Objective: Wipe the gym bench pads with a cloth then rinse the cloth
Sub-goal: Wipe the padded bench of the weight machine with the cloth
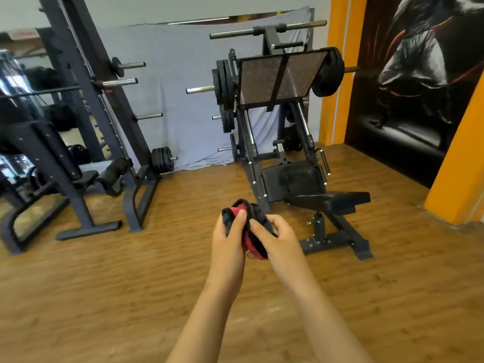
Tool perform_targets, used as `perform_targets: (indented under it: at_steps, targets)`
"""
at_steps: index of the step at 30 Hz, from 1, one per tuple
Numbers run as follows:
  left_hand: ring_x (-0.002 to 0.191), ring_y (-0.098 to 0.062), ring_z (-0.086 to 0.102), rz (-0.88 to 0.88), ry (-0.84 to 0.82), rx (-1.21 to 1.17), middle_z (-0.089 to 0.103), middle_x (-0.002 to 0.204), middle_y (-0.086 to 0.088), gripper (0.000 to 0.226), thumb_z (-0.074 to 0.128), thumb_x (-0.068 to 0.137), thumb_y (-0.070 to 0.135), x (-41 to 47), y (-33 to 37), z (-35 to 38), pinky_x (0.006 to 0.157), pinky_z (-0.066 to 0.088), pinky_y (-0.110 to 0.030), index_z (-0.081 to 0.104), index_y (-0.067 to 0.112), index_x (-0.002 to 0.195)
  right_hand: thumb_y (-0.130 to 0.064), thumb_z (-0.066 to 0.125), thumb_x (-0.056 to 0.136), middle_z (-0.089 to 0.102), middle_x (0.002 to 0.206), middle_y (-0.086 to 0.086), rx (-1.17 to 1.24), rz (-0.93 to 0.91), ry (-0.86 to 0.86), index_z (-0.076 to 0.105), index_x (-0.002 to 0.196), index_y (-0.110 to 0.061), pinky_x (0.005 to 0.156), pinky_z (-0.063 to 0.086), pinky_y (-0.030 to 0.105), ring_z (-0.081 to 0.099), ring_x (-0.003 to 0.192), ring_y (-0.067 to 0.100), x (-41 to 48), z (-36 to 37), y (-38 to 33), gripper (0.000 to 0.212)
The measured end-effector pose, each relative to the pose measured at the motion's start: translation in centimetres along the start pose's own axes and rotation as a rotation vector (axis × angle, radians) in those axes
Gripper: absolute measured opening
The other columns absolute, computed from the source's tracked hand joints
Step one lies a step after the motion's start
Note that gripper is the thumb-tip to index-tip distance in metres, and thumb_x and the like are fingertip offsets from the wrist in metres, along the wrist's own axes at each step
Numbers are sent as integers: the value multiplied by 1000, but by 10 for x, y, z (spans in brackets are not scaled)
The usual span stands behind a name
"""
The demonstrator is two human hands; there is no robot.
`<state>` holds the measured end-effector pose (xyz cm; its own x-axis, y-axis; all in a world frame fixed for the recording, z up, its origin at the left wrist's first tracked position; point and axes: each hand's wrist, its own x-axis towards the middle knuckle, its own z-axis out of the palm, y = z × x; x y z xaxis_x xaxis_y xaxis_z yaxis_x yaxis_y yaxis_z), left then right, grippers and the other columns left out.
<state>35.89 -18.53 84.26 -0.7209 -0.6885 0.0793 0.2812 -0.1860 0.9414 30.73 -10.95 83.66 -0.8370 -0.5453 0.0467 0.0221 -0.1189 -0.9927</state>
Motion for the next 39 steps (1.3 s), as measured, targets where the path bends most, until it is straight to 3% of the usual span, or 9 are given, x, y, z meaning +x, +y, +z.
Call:
perform_targets:
  at_steps: [7,14,19,26,33,39]
  targets:
    - [106,-32,66,-41,9,-5,69,111,-17,25,53,97,23,91,-7,-52,98,48,-53,62,7,115,-28,63,91,67,101,5,56,72,0,59,104,-14,62,57,27,69,87,16,74,60,19,19]
    - [105,-29,67,-59,-19,-1,71,109,-13,22,52,98,22,191,-38,-50,93,52,-46,63,10,113,-27,62,92,68,100,6,36,105,17,58,104,-12,63,59,30,70,85,16,177,64,43,20]
    - [102,-27,68,-53,-14,-23,71,108,-14,23,51,98,19,278,-51,-32,87,53,-39,62,7,114,-26,63,91,69,97,11,27,115,2,57,104,-7,69,59,42,70,83,24,269,58,45,23]
    - [99,-23,69,-52,15,-49,73,104,-9,21,49,99,20,395,-68,-9,79,52,-31,63,9,112,-29,64,91,69,100,7,-2,126,-46,58,106,-10,70,60,39,70,86,17,395,51,51,26]
    - [102,-25,68,-116,11,-39,72,107,-11,24,51,98,22,489,-92,-19,83,51,-35,62,9,115,-29,64,91,68,101,7,1,165,-15,58,104,-12,67,60,35,70,87,18,486,67,78,23]
    - [102,-25,69,-140,-137,-47,72,106,-11,22,50,98,21,607,-97,-35,83,52,-34,63,9,112,-29,64,90,66,104,11,16,134,128,58,103,-10,62,58,33,69,86,21,592,102,93,23]
